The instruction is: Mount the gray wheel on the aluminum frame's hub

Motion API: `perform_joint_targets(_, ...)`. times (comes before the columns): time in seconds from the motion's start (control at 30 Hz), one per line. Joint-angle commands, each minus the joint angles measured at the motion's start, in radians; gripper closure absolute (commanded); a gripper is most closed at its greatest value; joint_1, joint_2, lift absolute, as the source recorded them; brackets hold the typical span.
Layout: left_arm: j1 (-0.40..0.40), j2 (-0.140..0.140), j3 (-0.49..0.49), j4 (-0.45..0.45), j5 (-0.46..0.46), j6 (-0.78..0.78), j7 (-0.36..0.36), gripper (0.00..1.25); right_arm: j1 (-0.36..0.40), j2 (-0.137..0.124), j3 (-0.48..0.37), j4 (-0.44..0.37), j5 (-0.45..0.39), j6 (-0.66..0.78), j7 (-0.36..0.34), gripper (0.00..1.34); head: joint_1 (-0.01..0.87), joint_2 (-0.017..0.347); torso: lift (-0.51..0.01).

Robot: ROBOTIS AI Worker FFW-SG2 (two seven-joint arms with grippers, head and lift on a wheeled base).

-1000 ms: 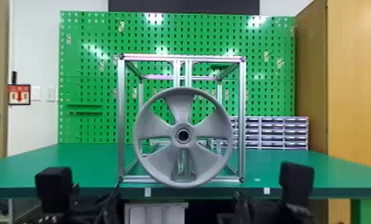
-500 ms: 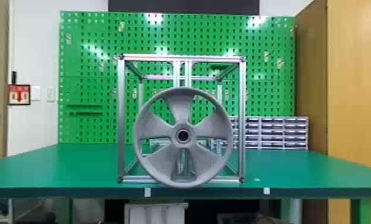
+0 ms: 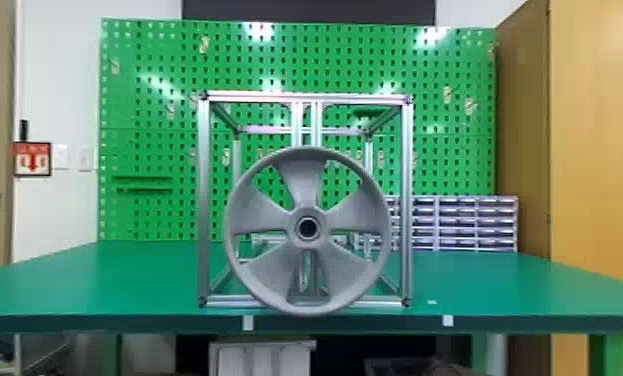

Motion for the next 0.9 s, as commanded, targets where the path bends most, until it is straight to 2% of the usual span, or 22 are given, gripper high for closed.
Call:
perform_joint_targets(0.0, 0.028, -0.034, 0.031, 0.041, -0.011, -0.065, -0.008, 0.16, 0.027, 0.018, -0.007, 0.06, 0.016, -0.096, 0.037, 0.09, -0.005, 0.006, -0.499)
perform_joint_targets(0.1, 0.042, -0.049, 0.037, 0.055, -0.016, -0.097, -0.01, 0.16, 0.035, 0.029, -0.006, 0.086, 0.016, -0.116, 0.06, 0.09, -0.005, 0.006, -0.499)
perform_joint_targets(0.27, 0.061, -0.058, 0.028, 0.073, -0.027, -0.125, -0.01, 0.16, 0.052, 0.032, 0.005, 0.111, 0.062, -0.151, 0.07, 0.1, -0.005, 0.006, -0.499)
perform_joint_targets(0.87, 0.081, -0.058, 0.038, 0.084, -0.034, -0.14, -0.023, 0.16, 0.052, 0.034, 0.023, 0.158, 0.063, -0.191, 0.092, 0.11, -0.005, 0.006, -0.499)
